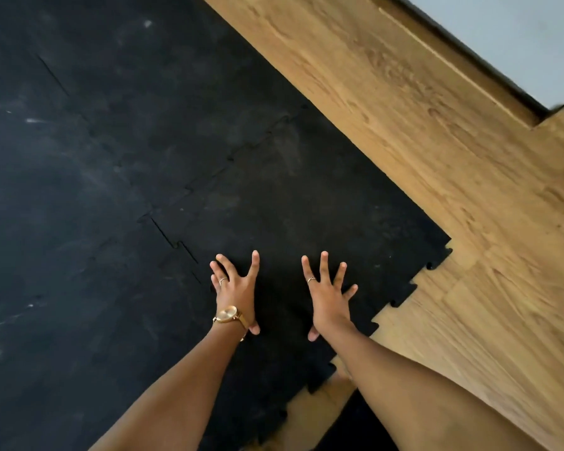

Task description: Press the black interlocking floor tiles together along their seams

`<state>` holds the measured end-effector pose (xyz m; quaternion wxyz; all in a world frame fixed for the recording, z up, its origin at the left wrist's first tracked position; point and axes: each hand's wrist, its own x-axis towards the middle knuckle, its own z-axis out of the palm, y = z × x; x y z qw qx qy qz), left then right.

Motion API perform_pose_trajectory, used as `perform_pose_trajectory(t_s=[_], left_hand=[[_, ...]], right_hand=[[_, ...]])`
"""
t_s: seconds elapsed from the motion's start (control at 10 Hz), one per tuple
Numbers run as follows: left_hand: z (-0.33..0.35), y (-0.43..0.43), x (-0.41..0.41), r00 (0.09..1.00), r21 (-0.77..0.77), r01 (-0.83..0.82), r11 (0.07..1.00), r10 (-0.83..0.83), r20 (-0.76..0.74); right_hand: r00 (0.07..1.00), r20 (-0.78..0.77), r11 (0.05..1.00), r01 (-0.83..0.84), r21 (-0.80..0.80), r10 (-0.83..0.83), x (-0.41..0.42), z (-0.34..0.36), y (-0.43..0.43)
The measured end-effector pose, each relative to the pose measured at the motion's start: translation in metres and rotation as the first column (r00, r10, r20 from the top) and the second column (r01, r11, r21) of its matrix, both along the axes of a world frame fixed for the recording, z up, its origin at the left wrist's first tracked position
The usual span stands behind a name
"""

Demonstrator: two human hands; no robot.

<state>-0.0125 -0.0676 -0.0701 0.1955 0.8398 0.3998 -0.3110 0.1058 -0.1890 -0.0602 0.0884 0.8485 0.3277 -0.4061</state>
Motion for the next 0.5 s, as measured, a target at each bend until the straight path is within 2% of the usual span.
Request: perform_pose_trajectory(t_s=[0.3,0.4,0.5], left_hand=[[0.006,0.003,0.006,0.998,-0.044,0.017,0.999,-0.02,-0.063],[0.035,0.012,0.012,0.988,-0.074,0.033,0.997,-0.043,-0.147],[0.087,0.049,0.025,0.974,-0.157,0.021,0.987,-0.056,-0.221]], right_hand=[[0.998,-0.056,0.994,-0.047,-0.095,0.042,0.005,0.011,0.005],[0.99,-0.109,0.98,-0.105,-0.167,0.087,0.023,0.04,0.016],[0.994,-0.028,0.991,-0.111,-0.08,0.109,0.039,0.102,0.027]])
